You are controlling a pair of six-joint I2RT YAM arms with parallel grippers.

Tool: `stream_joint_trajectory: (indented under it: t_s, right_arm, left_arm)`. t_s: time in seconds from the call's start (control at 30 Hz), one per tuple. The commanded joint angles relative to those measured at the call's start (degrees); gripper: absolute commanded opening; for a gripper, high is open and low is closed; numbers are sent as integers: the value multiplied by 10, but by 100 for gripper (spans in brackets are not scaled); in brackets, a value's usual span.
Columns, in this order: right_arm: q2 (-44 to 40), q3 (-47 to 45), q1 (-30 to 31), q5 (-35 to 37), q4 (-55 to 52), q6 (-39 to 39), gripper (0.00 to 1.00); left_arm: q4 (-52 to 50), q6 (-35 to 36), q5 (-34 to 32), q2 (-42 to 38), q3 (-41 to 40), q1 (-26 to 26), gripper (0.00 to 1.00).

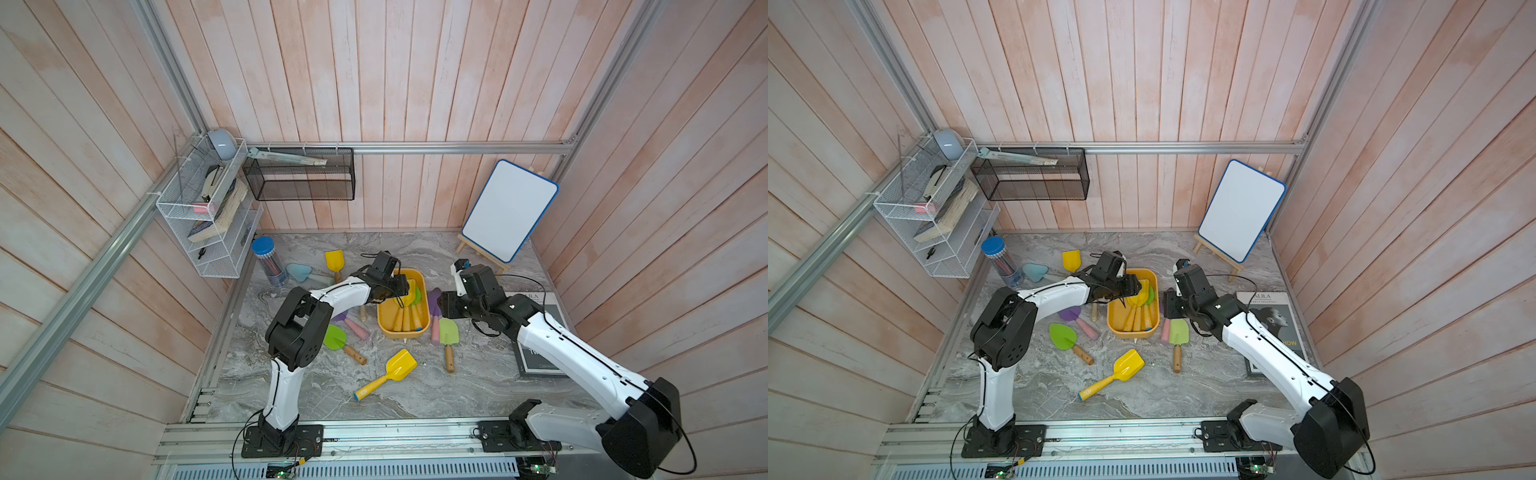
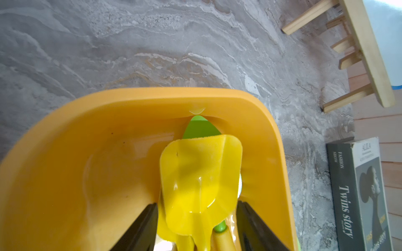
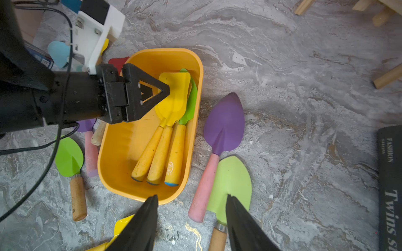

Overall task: Put the shovel into the storage box
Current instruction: Place the shovel in the storage box.

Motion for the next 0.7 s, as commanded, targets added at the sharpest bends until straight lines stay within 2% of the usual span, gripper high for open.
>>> stream_joint_trajectory:
  t_s: [0.0,0.3,0.67]
  right_arm:
    - [-6,-29,-3,22,-30,37,55]
    - [-6,-115,-3,-24,25,96,55]
    - [39,-134,-2,-38,68,122,55]
  left_arm:
    - [-30,-2,-34,-41,15,-4,66]
    - [-23,-5,-45,-123,-14,-6,72]
    - [-4,-4,-15,-215,-76,-8,73]
